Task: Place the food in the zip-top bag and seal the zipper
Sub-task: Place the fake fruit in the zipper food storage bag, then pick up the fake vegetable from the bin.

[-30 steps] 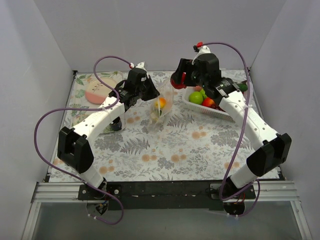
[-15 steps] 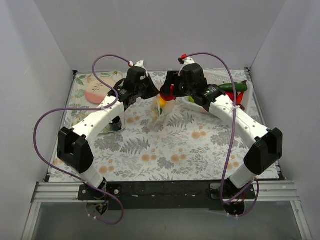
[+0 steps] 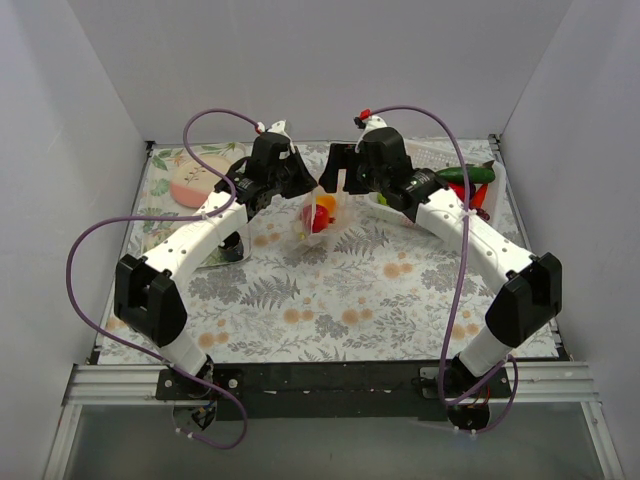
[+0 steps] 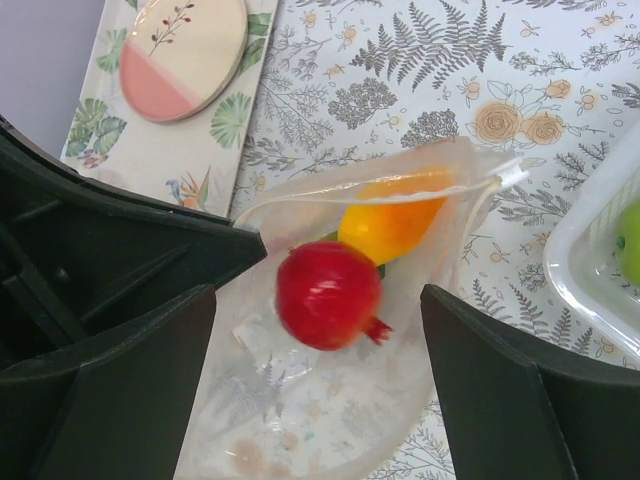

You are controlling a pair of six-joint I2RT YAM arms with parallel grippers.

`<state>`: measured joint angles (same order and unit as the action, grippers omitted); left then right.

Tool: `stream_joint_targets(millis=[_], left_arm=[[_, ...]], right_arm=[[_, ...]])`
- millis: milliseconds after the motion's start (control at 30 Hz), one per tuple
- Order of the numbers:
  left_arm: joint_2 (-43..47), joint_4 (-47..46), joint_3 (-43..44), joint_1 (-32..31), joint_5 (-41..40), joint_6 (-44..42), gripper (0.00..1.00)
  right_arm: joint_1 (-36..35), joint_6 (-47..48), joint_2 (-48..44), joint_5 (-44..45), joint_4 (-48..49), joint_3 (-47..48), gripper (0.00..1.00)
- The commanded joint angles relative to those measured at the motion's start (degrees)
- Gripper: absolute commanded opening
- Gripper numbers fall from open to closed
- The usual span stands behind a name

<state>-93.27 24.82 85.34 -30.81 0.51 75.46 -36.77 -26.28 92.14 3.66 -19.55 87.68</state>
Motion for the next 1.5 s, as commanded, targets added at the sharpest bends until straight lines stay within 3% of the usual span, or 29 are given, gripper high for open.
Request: stream_joint_targets(millis=[0,200,533,733,1100,1467], left_arm=[[3.80,-0.74,0.79,0.57,0.19,-0.05,0.00],[4.33,-1.00,-0.35,1.01,0.19,0.04,0.00],[5.65,-1.97,-2.55,1.63,1.68,-0.49,0.00],[6.26,-2.76,-3.86,1.98,3.44,-0.67,0.00],[6.44,-3.99,-4.74,2.51,5.90,-0.49,0.00],[6.18,-4.34,-4.83,3.30,6.17,-0.75,0.00]], right_arm=[[0.04,0.88,-0.12,-0.85,1.36,3.11,0.92],[2.75,5.27,-0.64,7.49,-6.18,9.17,0.94],[28.22,6.16,-2.67,3.99,-7.43,-0.31,0.93],[35.71,7.38,0.14,3.72,-7.43,-2.86,0.91],[40.37,7.22,7.53,1.97,-1.82,-1.82,0.96],[46.18,-8.51,13.15,-1.37,6.09,-2.51,0.96]])
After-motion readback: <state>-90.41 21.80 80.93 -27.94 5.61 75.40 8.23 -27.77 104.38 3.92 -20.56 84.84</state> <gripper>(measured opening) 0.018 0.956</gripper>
